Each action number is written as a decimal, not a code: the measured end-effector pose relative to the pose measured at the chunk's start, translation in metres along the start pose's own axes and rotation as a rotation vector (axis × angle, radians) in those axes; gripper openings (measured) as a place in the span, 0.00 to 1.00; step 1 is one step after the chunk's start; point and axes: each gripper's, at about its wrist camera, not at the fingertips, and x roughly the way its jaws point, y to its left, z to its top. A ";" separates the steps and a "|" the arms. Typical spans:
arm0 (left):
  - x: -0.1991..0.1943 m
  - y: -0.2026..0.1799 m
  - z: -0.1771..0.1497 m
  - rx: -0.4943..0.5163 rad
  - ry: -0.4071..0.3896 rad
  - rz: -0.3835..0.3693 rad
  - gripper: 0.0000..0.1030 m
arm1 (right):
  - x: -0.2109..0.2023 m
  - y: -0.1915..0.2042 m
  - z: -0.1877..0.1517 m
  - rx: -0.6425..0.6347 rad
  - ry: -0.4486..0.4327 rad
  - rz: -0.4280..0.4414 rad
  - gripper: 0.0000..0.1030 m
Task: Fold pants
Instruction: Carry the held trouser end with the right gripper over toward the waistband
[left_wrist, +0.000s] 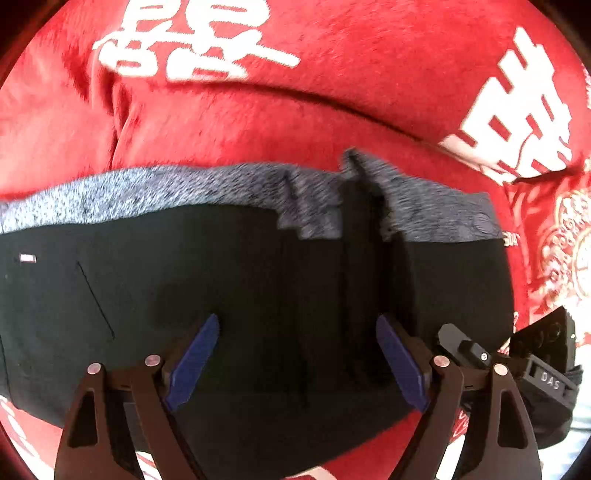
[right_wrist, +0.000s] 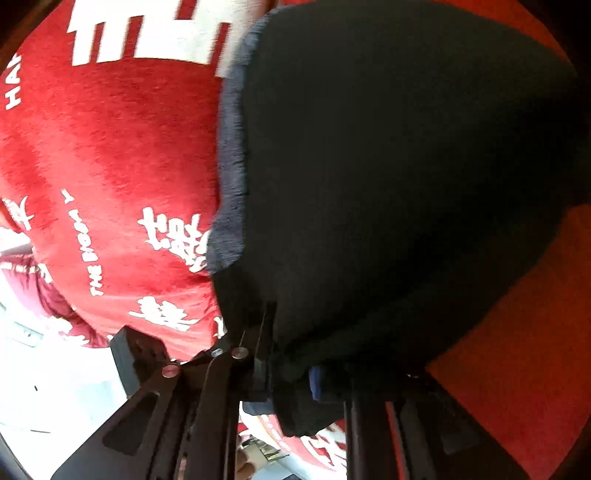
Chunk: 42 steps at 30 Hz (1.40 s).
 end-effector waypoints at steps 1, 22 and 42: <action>-0.006 -0.001 -0.002 0.006 -0.007 -0.019 0.71 | -0.003 0.005 -0.002 -0.023 0.003 0.009 0.13; -0.013 0.032 -0.034 -0.028 -0.038 0.237 0.71 | -0.002 0.035 -0.032 -0.164 0.153 0.030 0.33; -0.037 0.048 -0.053 -0.058 -0.065 0.302 0.77 | 0.049 0.047 -0.046 -0.246 0.132 -0.168 0.04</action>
